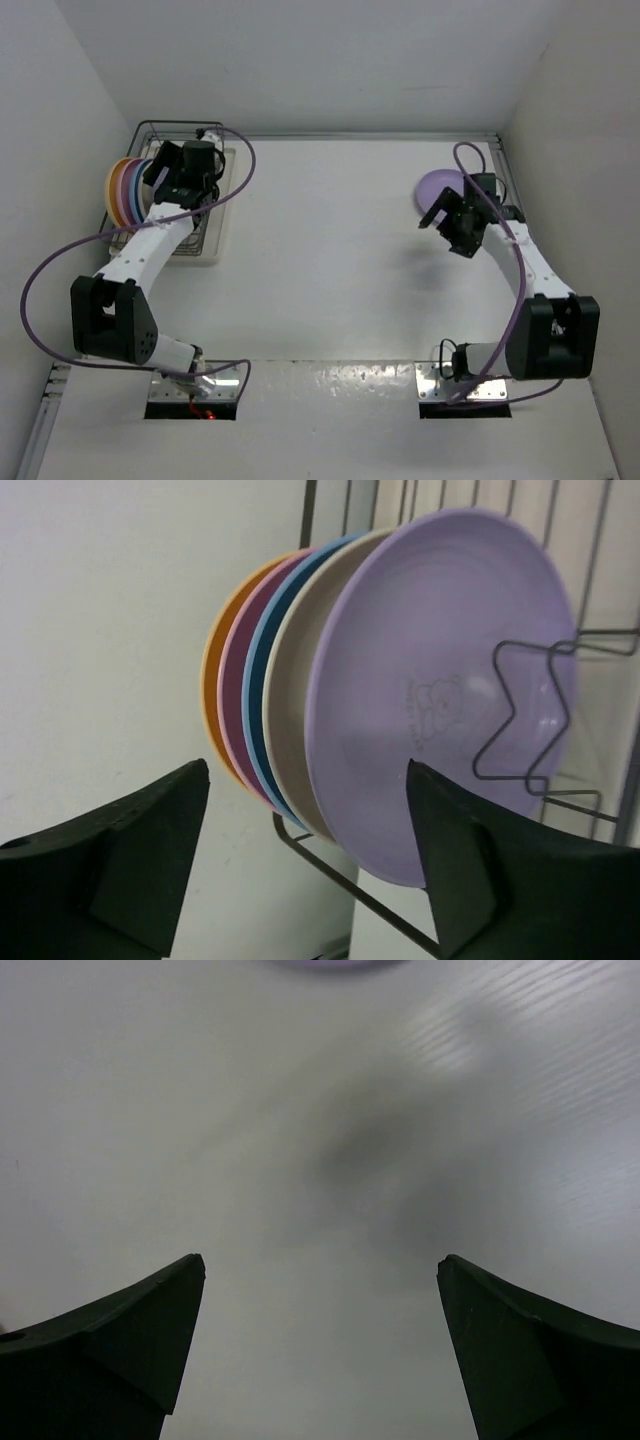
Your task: Load the plates into the dish rack
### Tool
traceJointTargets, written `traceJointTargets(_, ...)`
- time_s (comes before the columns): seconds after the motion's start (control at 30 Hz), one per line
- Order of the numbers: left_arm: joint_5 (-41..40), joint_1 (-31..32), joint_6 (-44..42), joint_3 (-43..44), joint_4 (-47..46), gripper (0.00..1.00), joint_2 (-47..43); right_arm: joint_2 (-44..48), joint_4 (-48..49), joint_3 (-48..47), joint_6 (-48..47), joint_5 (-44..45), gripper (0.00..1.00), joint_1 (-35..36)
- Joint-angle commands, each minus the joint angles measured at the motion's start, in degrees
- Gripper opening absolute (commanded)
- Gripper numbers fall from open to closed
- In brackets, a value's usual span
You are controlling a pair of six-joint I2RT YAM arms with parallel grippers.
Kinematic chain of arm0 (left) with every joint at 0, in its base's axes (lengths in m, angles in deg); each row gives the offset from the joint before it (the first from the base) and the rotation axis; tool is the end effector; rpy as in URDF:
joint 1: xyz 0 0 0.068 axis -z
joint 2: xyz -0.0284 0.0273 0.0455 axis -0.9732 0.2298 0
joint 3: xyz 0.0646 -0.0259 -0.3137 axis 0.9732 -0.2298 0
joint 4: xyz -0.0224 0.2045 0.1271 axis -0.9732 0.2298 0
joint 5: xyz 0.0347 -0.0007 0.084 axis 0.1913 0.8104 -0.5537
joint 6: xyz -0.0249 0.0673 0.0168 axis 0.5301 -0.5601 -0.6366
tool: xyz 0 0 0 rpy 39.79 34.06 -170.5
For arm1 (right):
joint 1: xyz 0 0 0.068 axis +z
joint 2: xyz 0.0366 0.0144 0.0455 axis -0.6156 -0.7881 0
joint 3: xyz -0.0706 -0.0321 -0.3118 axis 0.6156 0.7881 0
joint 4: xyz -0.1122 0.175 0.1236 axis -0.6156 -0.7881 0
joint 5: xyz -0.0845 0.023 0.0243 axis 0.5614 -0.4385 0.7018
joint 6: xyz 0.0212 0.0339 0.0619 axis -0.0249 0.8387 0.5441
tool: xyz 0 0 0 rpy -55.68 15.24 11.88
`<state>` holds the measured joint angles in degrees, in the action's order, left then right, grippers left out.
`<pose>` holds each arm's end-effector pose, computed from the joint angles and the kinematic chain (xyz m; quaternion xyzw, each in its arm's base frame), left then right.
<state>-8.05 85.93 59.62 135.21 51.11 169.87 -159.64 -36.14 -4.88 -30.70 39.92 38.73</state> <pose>0.3104 -0.0039 0.3619 0.0557 0.8127 0.4226 0.3972 0.2504 0.0036 0.2773 0.3546 0.8890 0.1132 0.2666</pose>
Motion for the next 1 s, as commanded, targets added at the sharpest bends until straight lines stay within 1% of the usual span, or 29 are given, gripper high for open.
traceJointTargets(0.0, 6.9, -0.8, 8.0, 5.8, 10.9, 0.86, -2.9, -3.7, 9.6, -0.7, 4.8, 3.4, 1.0, -7.2)
traceJointTargets(0.03, 11.0, -0.8, 8.5, 6.5, 12.2, 0.88, -3.8, -5.4, 11.6, -2.1, 5.3, 6.7, 1.0, -8.1)
traceJointTargets(0.07, 13.1, -0.8, 8.5, 7.2, 13.2, 0.88, -5.4, -6.9, 12.0, -4.7, 5.4, 9.7, 0.99, -8.4)
traceJointTargets(0.1, 15.4, -1.3, 9.2, 7.7, 15.7, 0.89, -6.0, -14.0, 11.4, -6.5, 5.2, 11.8, 0.99, -8.6)
traceJointTargets(0.13, 19.9, -1.3, 9.2, 9.3, 17.6, 0.89, -6.0, -16.6, 9.9, -10.8, 4.7, 12.3, 0.99, -9.3)
traceJointTargets(0.17, 21.6, -1.3, 9.2, 10.1, 19.5, 0.89, -6.0, -21.9, 8.5, -16.0, 3.8, 12.9, 0.99, -9.4)
traceJointTargets(0.2, 23.0, -1.9, 9.8, 10.6, 22.5, 0.89, -5.3, -26.8, 3.5, -21.2, 3.6, 13.6, 0.99, -9.4)
traceJointTargets(0.23, 23.9, -1.9, 10.3, 10.6, 23.4, 0.89, -5.3, -28.8, 2.2, -23.5, 2.8, 14.3, 0.99, -9.7)
traceJointTargets(0.27, 24.6, -1.9, 10.3, 10.6, 24.2, 0.89, -4.8, -32.7, 1.2, -26.9, 2.6, 16.2, 0.99, -9.6)
traceJointTargets(0.37, 24.1, -2.4, 11.0, 10.6, 27.2, 0.89, -3.4, -38.5, 2.5, -30.0, 1.7, 18.9, 0.96, -10.0)
traceJointTargets(0.4, 24.1, -2.4, 11.6, 10.6, 27.8, 0.89, -2.6, -41.2, 3.3, -31.1, 2.2, 19.2, 0.92, -10.2)
traceJointTargets(0.5, 22.4, -2.4, 12.3, 11.9, 29.5, 0.89, -1.8, -44.2, 0.6, -34.4, 4.6, 18.3, 0.88, -11.8)
traceJointTargets(0.57, 21.9, -2.4, 13.6, 13.7, 30.0, 0.89, -1.1, -45.2, -0.3, -34.3, 6.1, 21.1, 0.88, -12.0)
traceJointTargets(0.6, 21.9, -2.4, 13.6, 14.2, 30.0, 0.89, -1.1, -44.3, -0.2, -33.7, 6.1, 22.0, 0.88, -11.9)
traceJointTargets(0.63, 21.9, -2.4, 13.6, 14.2, 30.6, 0.89, -0.6, -42.7, 3.2, -32.9, 4.0, 22.1, 0.88, -11.8)
traceJointTargets(0.67, 21.9, -2.4, 14.1, 14.9, 30.6, 0.89, -0.5, -41.1, 4.6, -30.6, 3.3, 22.0, 0.88, -11.5)
traceJointTargets(0.73, 21.4, -2.4, 14.1, 15.4, 30.6, 0.89, -0.5, -39.7, 6.2, -30.0, 1.7, 22.2, 0.89, -11.4)
traceJointTargets(0.83, 20.1, -2.4, 14.1, 16.0, 31.1, 0.89, 0.6, -40.1, 5.6, -30.8, 2.2, 21.7, 0.89, -12.7)
traceJointTargets(0.9, 19.6, -3.0, 14.1, 16.0, 31.1, 0.89, 0.6, -41.8, 6.2, -31.4, 2.4, 21.0, 0.89, -14.3)
traceJointTargets(0.97, 19.0, -3.0, 14.1, 16.6, 31.7, 0.89, 1.1, -45.5, 4.1, -33.6, 3.2, 19.5, 0.87, -15.8)
